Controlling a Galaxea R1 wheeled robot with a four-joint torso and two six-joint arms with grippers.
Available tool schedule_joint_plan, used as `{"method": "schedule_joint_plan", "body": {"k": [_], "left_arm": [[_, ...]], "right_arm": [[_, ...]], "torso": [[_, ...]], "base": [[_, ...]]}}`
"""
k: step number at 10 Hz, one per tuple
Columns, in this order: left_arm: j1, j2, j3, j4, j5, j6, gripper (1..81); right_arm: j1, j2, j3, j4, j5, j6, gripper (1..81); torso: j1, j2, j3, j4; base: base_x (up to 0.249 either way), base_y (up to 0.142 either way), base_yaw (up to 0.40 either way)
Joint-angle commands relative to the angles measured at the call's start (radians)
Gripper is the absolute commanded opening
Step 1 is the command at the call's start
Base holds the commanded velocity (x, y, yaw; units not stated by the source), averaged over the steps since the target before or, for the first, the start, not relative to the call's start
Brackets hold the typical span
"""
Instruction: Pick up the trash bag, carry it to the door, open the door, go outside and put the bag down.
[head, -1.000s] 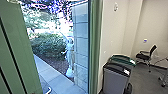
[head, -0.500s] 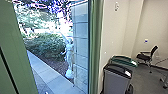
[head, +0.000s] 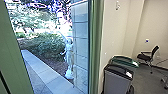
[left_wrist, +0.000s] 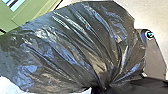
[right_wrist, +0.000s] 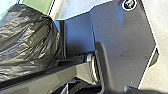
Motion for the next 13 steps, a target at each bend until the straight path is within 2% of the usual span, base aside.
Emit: {"method": "schedule_joint_plan", "body": {"k": [1, 3, 5, 13], "left_arm": [[-0.051, -0.003, -0.003, 0.008, 0.048, 0.005, 1.0], [-0.05, -0.003, -0.003, 0.004, 0.043, 0.004, 1.0], [-0.034, -0.001, -0.001, 0.008, -0.014, 0.005, 1.0], [-0.034, -0.001, -0.001, 0.024, -0.012, 0.005, 1.0]], "right_arm": [[0.037, 0.009, 0.006, -0.007, -0.057, -0.004, 81.1], [0.036, 0.008, 0.006, -0.006, -0.055, -0.004, 81.1], [0.036, 0.009, 0.006, -0.006, -0.045, -0.004, 81.1], [0.037, 0.011, 0.006, -0.009, -0.041, -0.004, 81.1]], "torso": [[0.0, 0.0, 0.0, 0.0], [0.0, 0.0, 0.0, 0.0], [-0.001, 0.0, 0.0, 0.0], [-0.001, 0.0, 0.0, 0.0]], "base": [[0.0, 0.0, 0.0], [0.0, 0.0, 0.0], [0.0, 0.0, 0.0], [0.0, 0.0, 0.0]]}}
